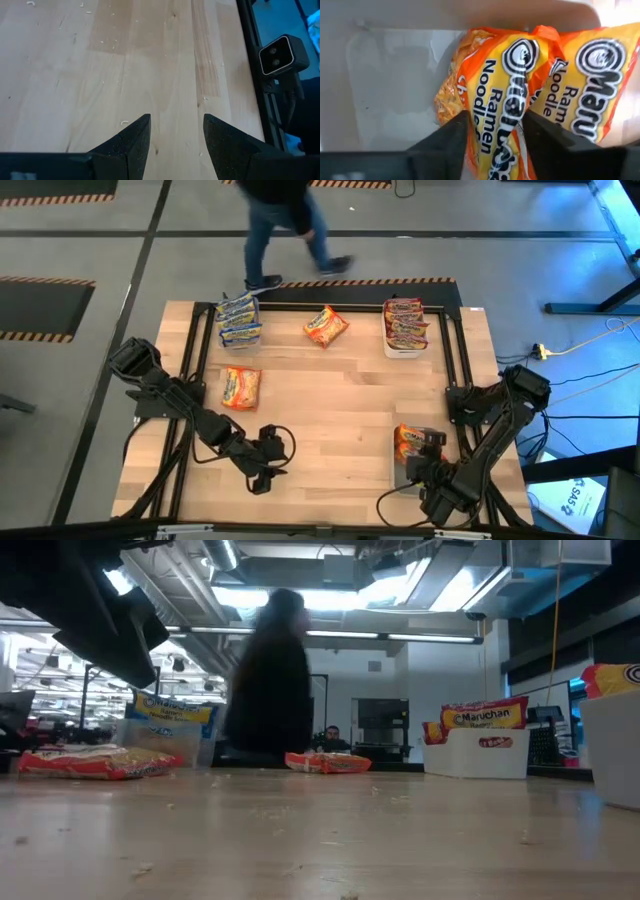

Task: Sort Maruchan noodles
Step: Put the bottom orange noodle pack into the gray bin

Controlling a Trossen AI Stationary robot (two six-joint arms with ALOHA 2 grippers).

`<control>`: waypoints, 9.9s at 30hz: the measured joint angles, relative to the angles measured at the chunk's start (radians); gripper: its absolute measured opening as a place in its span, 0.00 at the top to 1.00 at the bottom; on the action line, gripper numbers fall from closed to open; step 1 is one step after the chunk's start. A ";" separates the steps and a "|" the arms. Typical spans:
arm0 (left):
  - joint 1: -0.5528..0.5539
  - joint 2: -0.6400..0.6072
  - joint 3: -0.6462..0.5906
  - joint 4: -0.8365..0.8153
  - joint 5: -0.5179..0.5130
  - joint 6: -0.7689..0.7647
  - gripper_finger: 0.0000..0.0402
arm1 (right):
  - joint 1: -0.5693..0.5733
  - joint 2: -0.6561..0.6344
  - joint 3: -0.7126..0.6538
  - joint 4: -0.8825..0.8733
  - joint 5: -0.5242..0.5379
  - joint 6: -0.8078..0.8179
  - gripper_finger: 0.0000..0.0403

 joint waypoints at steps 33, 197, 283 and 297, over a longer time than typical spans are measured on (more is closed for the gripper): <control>0.219 -0.261 0.002 -0.368 0.022 -0.061 0.45 | -0.404 -0.002 -0.068 1.022 0.172 -0.412 0.35; -0.081 0.091 -0.200 0.217 -0.203 0.013 0.46 | -0.894 0.565 0.269 1.361 -0.804 -0.301 0.84; -0.038 -0.264 -0.198 -0.025 -0.167 -0.093 0.46 | 0.184 -0.135 0.093 -0.044 0.141 0.281 0.98; -0.029 -0.264 -0.198 -0.026 -0.166 -0.091 0.46 | 0.182 -0.134 -0.088 0.127 0.273 0.094 0.96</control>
